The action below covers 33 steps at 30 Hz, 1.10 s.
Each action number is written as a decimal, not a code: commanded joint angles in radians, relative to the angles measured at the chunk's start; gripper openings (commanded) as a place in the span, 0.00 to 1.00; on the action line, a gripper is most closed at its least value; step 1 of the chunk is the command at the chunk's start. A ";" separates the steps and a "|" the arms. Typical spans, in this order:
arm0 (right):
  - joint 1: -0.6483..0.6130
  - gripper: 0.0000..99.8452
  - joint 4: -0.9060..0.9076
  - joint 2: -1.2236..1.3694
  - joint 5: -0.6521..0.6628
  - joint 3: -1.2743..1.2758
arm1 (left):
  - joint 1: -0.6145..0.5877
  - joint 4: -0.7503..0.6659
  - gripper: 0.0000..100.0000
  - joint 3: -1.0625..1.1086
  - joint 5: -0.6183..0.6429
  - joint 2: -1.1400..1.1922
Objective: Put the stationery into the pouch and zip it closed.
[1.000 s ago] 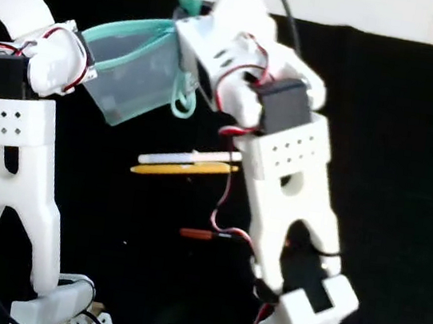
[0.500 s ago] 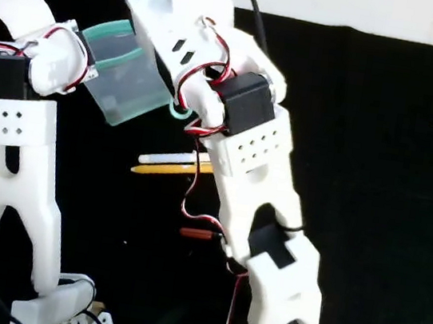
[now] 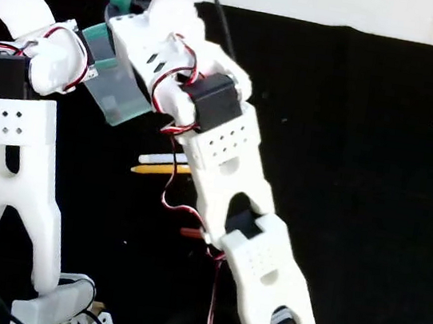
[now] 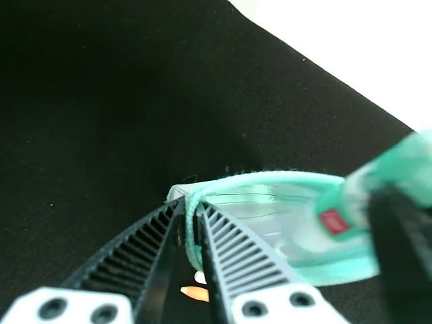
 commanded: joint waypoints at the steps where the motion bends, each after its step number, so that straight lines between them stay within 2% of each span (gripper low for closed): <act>1: -0.008 0.01 0.077 0.071 -0.018 -0.128 | 0.001 -0.005 0.01 0.016 0.006 0.007; 11: -0.007 0.04 0.383 0.232 -0.017 -0.140 | 0.001 -0.005 0.01 0.016 0.002 0.007; 18: -0.010 0.32 0.390 0.226 -0.011 -0.140 | 0.001 -0.005 0.01 0.016 0.002 0.007; 20: -0.007 0.35 0.390 0.196 -0.011 -0.140 | 0.001 -0.005 0.01 0.016 0.002 0.007; 33: 0.001 0.35 0.397 -0.174 -0.011 -0.140 | 0.001 -0.005 0.01 0.016 0.003 0.007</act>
